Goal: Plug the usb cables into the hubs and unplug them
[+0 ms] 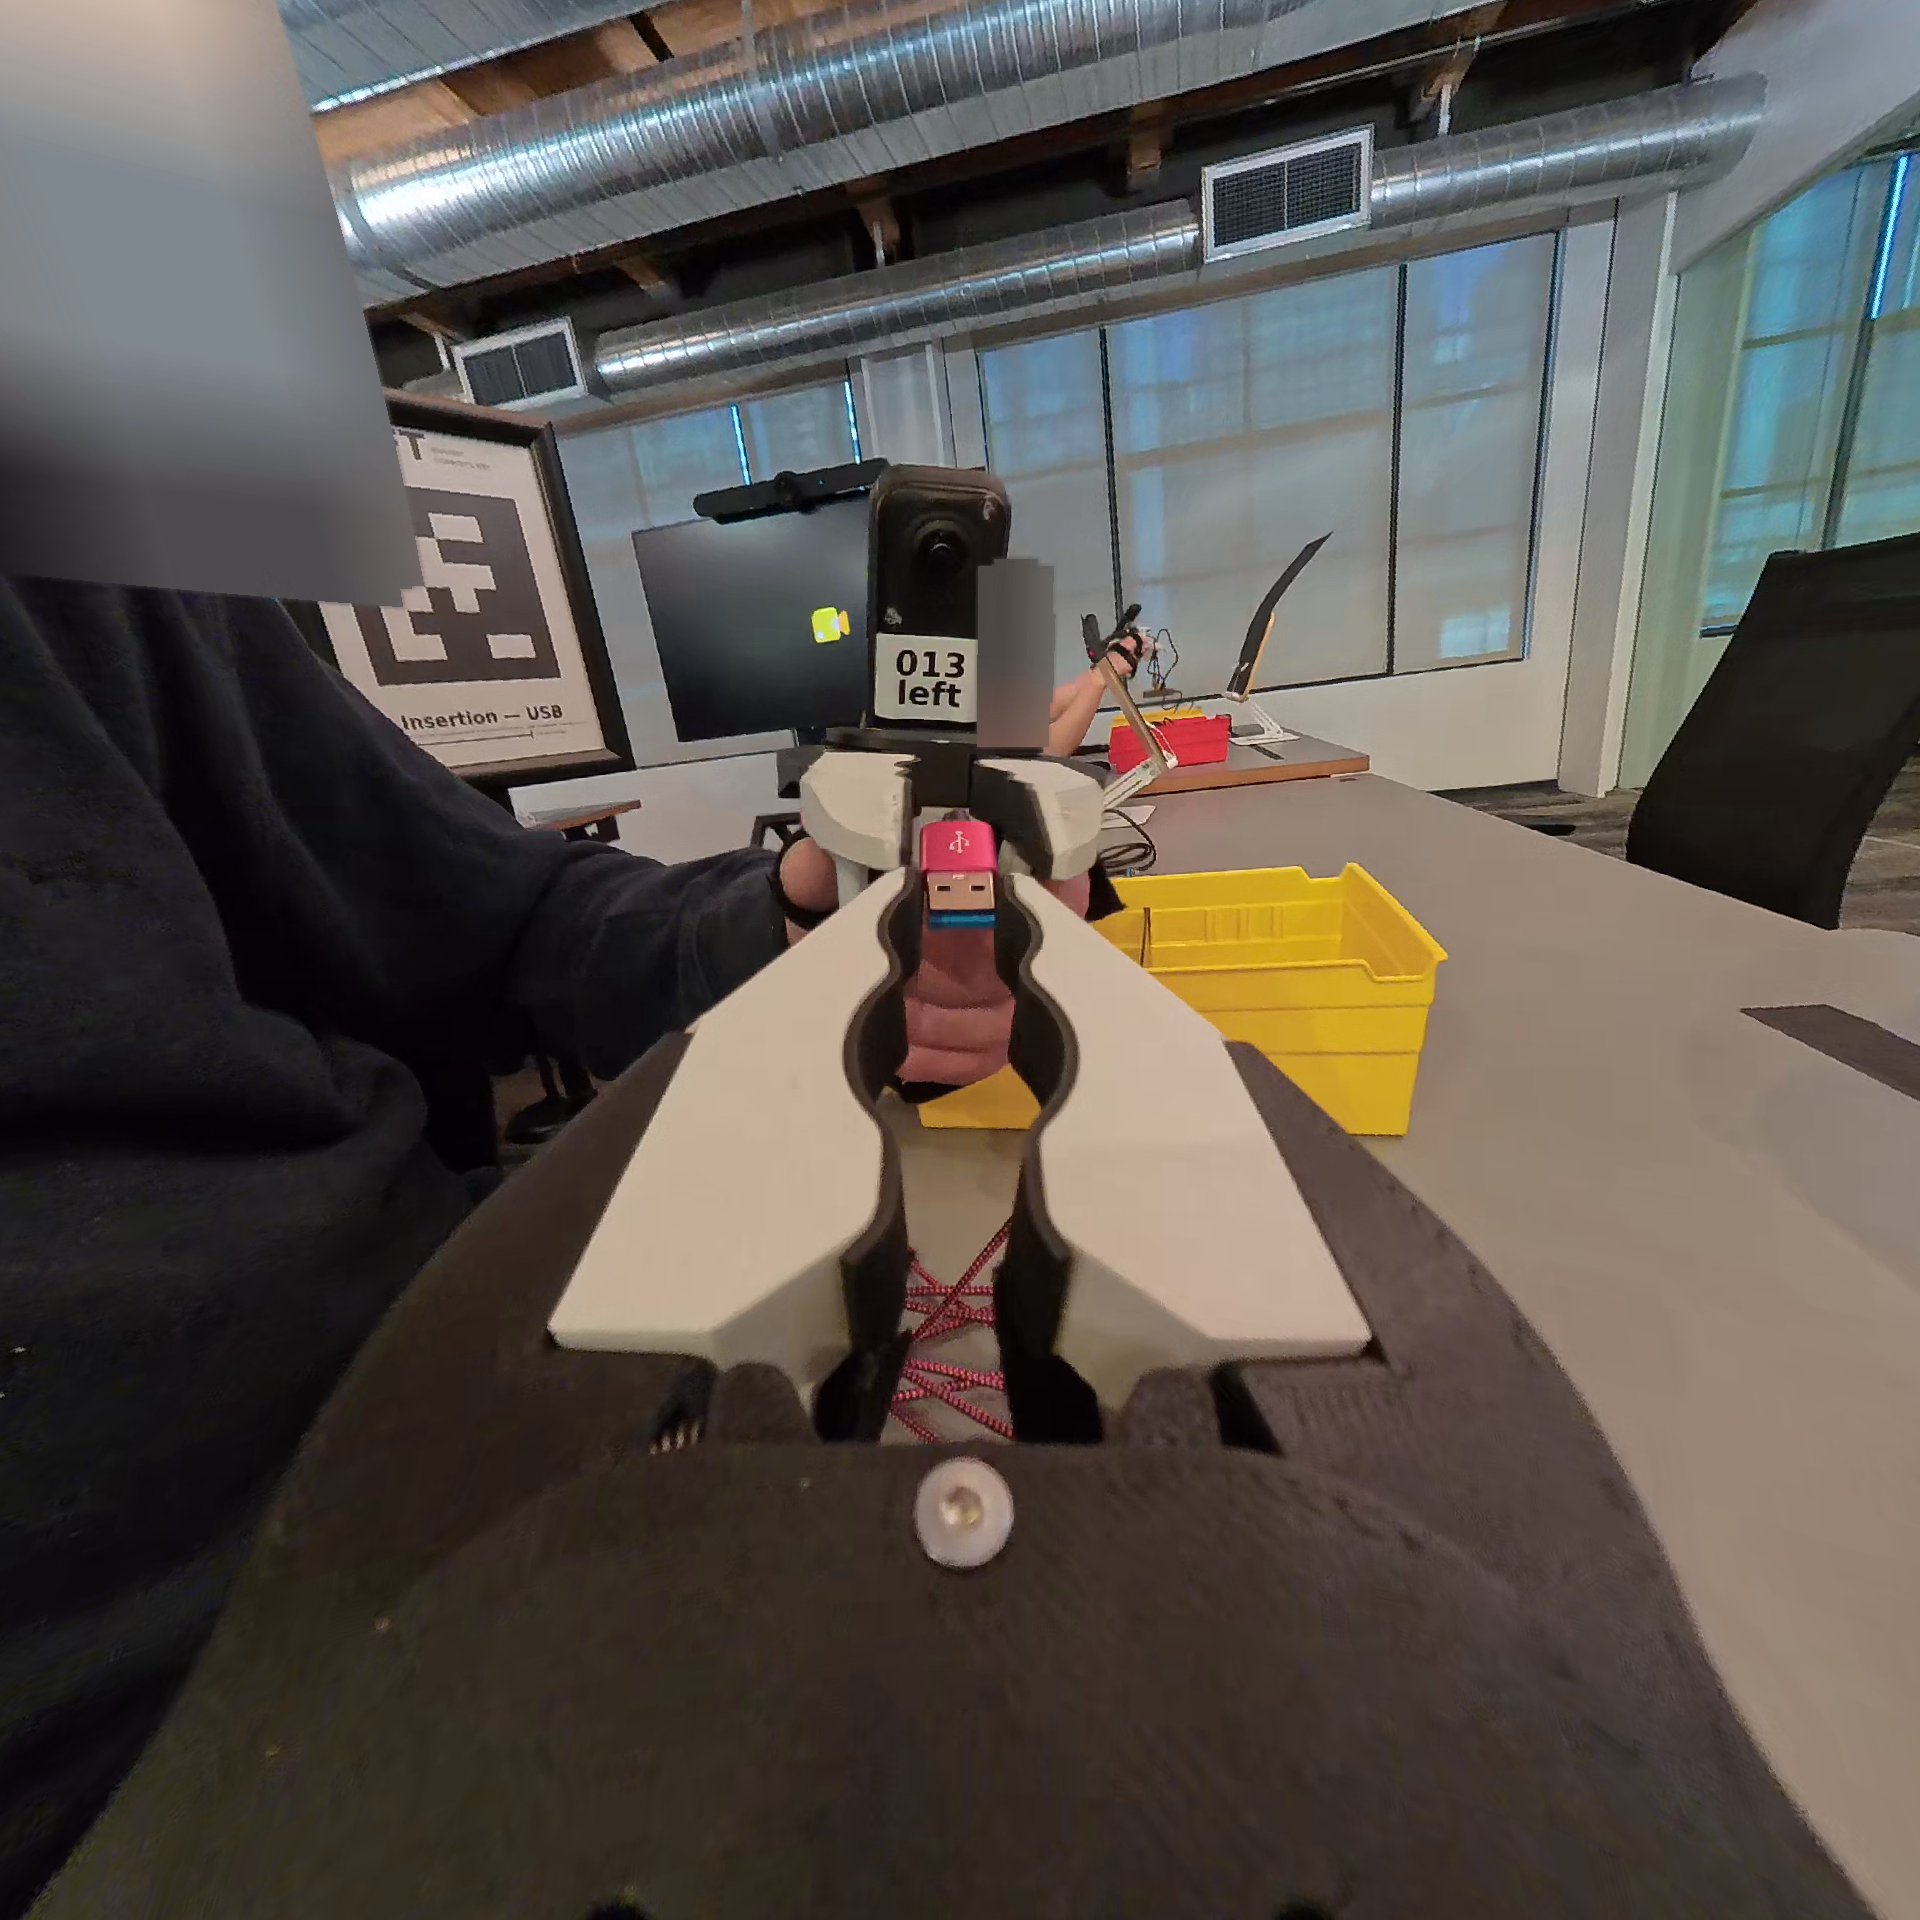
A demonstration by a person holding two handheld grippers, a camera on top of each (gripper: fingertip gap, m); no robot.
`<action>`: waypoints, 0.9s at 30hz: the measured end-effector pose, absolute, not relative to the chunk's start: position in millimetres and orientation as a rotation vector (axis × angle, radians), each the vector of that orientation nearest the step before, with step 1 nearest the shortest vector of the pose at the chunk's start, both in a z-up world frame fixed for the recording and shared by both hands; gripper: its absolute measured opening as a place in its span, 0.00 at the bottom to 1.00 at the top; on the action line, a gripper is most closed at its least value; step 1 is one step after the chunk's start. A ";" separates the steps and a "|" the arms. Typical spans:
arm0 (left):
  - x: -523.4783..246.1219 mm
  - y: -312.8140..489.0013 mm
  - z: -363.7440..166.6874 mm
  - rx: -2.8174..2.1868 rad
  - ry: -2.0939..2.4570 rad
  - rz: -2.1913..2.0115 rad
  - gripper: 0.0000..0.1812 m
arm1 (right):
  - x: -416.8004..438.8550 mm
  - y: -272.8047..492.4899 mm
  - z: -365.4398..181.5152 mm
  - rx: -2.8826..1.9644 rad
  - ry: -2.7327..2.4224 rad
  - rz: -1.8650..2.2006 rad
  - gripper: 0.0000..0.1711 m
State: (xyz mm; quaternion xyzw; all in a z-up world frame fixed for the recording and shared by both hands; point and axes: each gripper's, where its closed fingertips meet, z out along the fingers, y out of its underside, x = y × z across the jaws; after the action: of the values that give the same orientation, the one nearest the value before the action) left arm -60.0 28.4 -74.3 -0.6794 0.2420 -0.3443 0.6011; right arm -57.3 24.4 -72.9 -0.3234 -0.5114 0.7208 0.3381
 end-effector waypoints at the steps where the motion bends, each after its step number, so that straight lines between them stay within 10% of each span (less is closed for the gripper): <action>1: -58.5 27.6 -74.4 -1.569 0.570 -0.797 0.15 | -57.1 24.8 -72.7 -0.844 -1.325 1.889 0.07; 27: -53.3 28.0 -74.2 -1.503 0.581 -0.776 0.08 | -58.3 23.3 -75.8 -0.873 -1.345 1.956 0.06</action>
State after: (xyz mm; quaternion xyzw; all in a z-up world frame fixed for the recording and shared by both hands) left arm -53.3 28.0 -74.2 -0.6551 0.2532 -0.3382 0.6264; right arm -58.3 23.3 -75.8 -0.3289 -0.5071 0.7375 0.3012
